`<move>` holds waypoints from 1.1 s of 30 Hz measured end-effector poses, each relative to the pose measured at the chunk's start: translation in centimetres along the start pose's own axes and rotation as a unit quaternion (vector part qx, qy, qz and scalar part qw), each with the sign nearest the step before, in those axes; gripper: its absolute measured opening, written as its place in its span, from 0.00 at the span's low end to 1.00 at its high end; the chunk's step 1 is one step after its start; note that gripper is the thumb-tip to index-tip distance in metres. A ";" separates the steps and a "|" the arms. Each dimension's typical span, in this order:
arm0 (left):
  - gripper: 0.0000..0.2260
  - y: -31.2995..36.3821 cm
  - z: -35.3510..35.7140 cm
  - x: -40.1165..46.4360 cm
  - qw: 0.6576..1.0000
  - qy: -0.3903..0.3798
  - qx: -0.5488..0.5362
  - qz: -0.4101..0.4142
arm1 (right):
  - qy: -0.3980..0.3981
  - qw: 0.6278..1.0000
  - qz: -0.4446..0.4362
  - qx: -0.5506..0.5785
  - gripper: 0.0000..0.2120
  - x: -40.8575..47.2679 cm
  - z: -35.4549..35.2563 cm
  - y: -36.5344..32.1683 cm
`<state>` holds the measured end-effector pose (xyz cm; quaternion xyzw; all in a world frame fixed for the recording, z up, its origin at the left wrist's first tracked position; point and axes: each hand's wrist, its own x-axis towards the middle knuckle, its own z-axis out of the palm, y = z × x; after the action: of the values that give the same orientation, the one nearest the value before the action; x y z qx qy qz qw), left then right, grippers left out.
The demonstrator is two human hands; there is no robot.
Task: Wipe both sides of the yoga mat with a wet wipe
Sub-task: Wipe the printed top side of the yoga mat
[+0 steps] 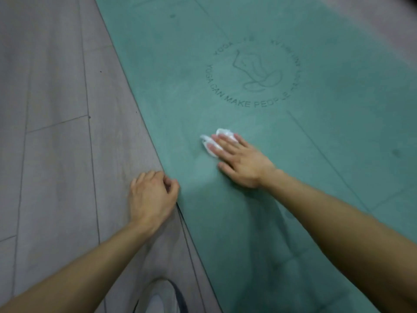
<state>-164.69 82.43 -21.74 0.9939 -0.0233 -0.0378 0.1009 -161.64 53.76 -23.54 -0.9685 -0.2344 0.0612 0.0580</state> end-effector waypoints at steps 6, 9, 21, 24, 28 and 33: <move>0.22 0.7 -0.3 -0.7 1.000 -0.011 0.007 0.020 | 0.022 0.970 0.233 0.072 0.39 -2.5 -0.5 0.1; 0.25 0.8 -0.4 -0.3 1.000 -0.015 -0.011 0.018 | -0.022 0.996 -0.072 0.044 0.35 -6.3 0.6 -6.3; 0.25 2.7 -1.5 -1.0 0.998 -0.043 -0.021 -0.040 | 0.020 0.932 0.353 0.075 0.38 -6.4 -0.9 6.2; 0.25 3.2 -1.5 -1.5 0.998 -0.050 -0.005 -0.041 | 0.012 0.994 0.097 0.050 0.36 -6.6 0.5 -1.0; 0.38 4.3 -2.2 -2.6 0.993 -0.100 -0.001 -0.063 | -0.042 0.987 -0.151 0.024 0.34 -8.8 0.8 -1.4; 0.60 6.8 -2.9 -4.7 0.983 -0.158 0.058 -0.072 | -0.013 0.982 0.187 0.034 0.34 -5.8 -2.5 12.2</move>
<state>-169.37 76.58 -17.15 0.9787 0.0307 -0.1998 0.0348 -160.91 40.06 -22.25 -0.9918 -0.0472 0.0918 0.0753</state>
